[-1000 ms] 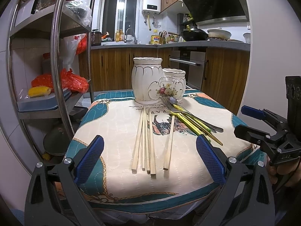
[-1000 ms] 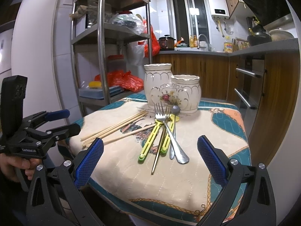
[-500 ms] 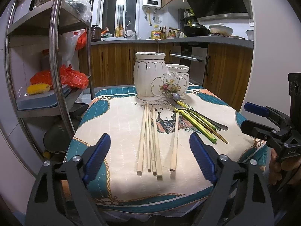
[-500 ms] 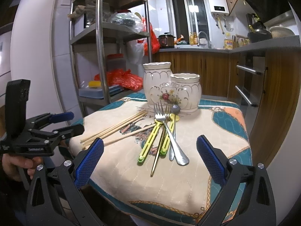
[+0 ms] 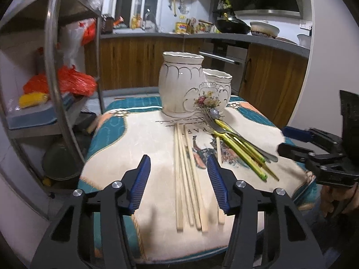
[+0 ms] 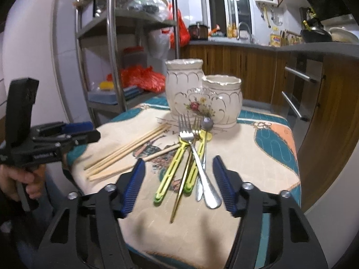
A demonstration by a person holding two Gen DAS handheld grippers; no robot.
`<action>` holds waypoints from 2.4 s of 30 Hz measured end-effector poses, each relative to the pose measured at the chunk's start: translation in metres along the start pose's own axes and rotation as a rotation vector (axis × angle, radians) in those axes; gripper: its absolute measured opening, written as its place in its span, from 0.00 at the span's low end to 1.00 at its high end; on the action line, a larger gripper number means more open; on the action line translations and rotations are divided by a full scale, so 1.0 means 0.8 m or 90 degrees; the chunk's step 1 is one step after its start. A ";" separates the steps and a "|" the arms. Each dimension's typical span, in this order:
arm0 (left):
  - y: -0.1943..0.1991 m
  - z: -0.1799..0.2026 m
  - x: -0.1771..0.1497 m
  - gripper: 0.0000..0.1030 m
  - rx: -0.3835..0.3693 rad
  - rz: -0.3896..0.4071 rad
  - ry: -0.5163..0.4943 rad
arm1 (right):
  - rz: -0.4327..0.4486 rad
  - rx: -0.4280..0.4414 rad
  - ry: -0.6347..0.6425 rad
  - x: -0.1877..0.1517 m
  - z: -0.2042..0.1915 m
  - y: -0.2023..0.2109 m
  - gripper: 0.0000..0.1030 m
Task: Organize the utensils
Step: 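Grasp a wooden chopstick with the left tool while the right tool grasps a silver fork, then lift the chopstick with the left tool while the right tool lifts the fork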
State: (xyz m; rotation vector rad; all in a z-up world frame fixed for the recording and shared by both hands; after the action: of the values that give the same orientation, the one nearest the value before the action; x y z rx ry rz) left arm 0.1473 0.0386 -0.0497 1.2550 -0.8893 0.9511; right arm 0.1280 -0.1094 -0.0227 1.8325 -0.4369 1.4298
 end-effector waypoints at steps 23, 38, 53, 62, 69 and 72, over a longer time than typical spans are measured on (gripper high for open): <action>-0.096 -0.012 -0.033 0.19 -0.039 -0.191 -0.004 | -0.242 0.062 0.057 -0.027 0.011 -0.093 0.07; -0.096 -0.030 -0.028 0.01 -0.036 -0.204 0.037 | -0.220 0.019 0.022 -0.017 0.050 -0.073 0.06; -0.107 -0.013 -0.029 0.02 -0.060 -0.251 -0.020 | -0.314 0.006 0.009 -0.042 0.089 -0.081 0.06; -0.118 -0.008 -0.028 0.04 -0.067 -0.336 -0.079 | -0.406 0.022 0.033 -0.037 0.089 -0.105 0.13; -0.117 -0.010 -0.031 0.06 -0.075 -0.396 -0.123 | -0.455 0.025 0.071 -0.036 0.088 -0.115 0.15; -0.112 -0.017 -0.033 0.06 -0.068 -0.402 -0.131 | -0.456 0.023 0.080 -0.034 0.087 -0.116 0.15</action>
State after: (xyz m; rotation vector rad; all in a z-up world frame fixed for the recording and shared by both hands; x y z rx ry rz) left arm 0.2213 0.0442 -0.1076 1.4334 -0.6235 0.2748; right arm 0.2287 -0.1048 -0.0870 1.6637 0.2948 1.0370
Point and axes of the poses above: each gripper's, at about its wrist camera, not at the fingertips, and y roughly against the way its jaws point, z to its right, x to its top, the point moved 10 cm from there along -y, roughly the way its jaws point, and after that the axes turned 13 degrees about z, right-handed, at the moved point
